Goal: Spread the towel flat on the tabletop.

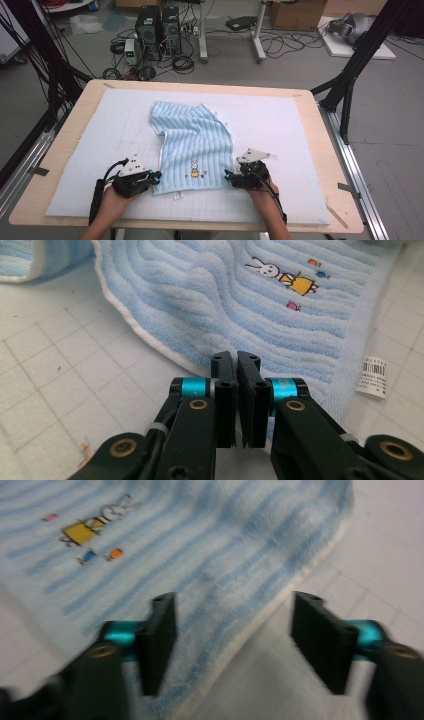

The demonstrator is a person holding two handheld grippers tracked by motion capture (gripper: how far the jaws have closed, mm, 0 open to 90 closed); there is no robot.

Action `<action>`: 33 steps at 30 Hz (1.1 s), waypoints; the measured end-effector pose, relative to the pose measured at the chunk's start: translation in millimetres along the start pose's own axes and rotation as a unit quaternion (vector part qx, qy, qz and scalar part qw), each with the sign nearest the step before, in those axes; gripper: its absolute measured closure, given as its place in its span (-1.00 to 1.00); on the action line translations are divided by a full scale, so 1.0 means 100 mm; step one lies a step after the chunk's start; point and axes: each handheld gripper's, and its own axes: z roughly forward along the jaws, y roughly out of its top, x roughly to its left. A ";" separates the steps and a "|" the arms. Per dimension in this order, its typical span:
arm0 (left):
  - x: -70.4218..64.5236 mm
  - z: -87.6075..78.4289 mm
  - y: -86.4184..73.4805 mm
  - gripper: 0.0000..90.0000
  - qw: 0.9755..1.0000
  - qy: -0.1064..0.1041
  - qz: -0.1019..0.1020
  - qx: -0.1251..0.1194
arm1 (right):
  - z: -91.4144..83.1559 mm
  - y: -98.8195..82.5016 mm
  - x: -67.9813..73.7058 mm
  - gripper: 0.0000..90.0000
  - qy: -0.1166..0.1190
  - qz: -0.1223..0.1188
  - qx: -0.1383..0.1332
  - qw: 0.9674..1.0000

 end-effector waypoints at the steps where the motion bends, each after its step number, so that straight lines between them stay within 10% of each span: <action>1: 0.00 -0.02 -0.01 0.90 1.000 0.000 -0.002 -0.003 | -0.01 0.00 0.01 0.18 0.006 0.001 -0.006 1.000; 9: -0.03 -0.10 -0.06 0.90 1.000 -0.021 -0.001 -0.011 | 0.02 -0.03 0.04 0.84 0.058 0.006 0.021 0.998; 24: -0.27 -0.31 -0.13 0.89 0.994 -0.105 0.005 0.000 | -0.28 -0.24 0.22 0.86 0.172 -0.028 0.051 0.983; 33: -0.03 -0.35 0.00 0.19 0.996 -0.010 -0.051 -0.068 | -0.23 -0.07 0.26 0.28 0.125 -0.006 -0.002 0.992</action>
